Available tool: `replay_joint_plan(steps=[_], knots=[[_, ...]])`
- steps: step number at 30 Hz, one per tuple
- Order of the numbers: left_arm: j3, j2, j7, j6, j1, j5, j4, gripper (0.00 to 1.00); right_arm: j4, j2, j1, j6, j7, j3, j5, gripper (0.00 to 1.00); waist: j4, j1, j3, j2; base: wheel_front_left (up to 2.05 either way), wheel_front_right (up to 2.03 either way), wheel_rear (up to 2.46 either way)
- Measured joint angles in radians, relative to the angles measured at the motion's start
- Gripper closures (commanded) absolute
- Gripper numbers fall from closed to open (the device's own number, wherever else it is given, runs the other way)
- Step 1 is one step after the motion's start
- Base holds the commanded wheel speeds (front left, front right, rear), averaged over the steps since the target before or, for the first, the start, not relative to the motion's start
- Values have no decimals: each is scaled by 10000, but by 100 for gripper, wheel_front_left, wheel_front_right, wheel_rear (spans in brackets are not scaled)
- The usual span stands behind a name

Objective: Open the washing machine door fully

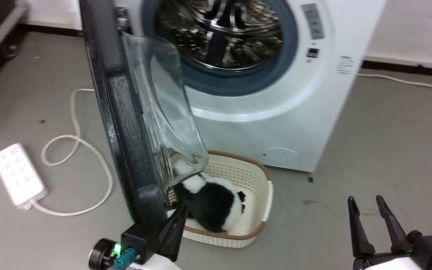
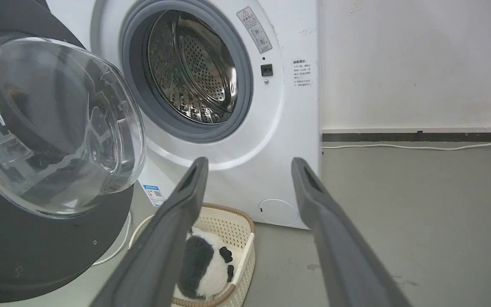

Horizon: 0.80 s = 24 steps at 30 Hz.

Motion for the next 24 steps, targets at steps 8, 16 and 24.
replay_joint_plan(steps=[8,16,24], knots=[[518,150,-107,336,63,-324,52,100,23,6,16,0,-2,105,12,0,1169,1,-54,0,0,0,0],[1760,581,-265,625,-236,-953,259,100,38,8,-94,0,59,297,-205,0,2275,0,369,0,0,0,0],[2943,1279,-301,777,-967,-1501,546,100,-299,10,-641,0,412,351,-790,0,2444,2,1262,0,0,0,0]])
